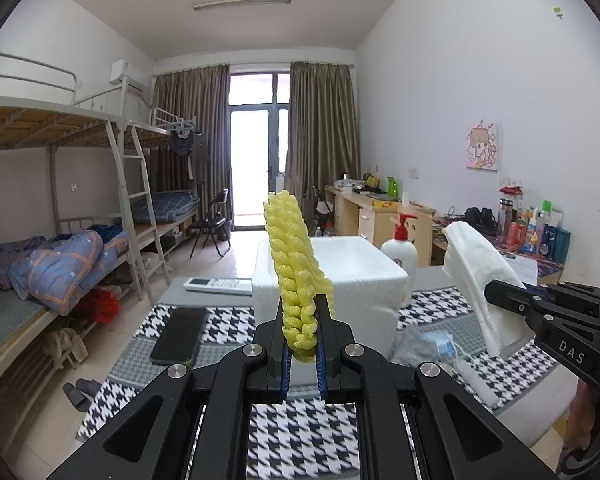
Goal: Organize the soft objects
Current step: 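Carry the yellow net and white tissue over the open white foam box, then open the left tool to drop the yellow net into the foam box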
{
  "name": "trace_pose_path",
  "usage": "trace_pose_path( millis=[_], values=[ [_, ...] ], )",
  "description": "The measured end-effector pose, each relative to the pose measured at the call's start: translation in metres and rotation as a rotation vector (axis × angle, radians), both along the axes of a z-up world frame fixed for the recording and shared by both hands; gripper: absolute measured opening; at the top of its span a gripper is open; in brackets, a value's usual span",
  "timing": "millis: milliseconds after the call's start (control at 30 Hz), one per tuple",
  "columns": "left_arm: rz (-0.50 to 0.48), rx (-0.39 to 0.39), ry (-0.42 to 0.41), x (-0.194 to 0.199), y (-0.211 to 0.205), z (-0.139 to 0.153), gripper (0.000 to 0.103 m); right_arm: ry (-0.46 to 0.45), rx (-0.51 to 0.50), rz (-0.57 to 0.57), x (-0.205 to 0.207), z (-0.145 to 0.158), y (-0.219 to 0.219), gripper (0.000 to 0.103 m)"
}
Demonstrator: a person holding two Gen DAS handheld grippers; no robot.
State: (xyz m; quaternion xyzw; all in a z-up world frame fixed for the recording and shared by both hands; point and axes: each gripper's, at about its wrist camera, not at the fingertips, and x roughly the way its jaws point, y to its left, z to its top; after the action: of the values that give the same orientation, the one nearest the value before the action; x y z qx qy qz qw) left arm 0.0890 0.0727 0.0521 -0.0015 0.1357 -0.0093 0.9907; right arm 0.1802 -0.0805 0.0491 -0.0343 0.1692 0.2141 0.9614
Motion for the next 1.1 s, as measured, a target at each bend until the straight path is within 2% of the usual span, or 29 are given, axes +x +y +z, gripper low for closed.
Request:
trace_pose_path(
  millis=[567, 1100],
  values=[
    [0.006, 0.023, -0.024, 0.053, 0.009, 0.036, 0.011, 0.0, -0.007, 0.026, 0.06, 0.031, 0.017, 0.007],
    [-0.01, 0.022, 0.003, 0.094, 0.012, 0.035, 0.011, 0.032, -0.009, 0.04, 0.097, 0.035, 0.02, 0.008]
  ],
)
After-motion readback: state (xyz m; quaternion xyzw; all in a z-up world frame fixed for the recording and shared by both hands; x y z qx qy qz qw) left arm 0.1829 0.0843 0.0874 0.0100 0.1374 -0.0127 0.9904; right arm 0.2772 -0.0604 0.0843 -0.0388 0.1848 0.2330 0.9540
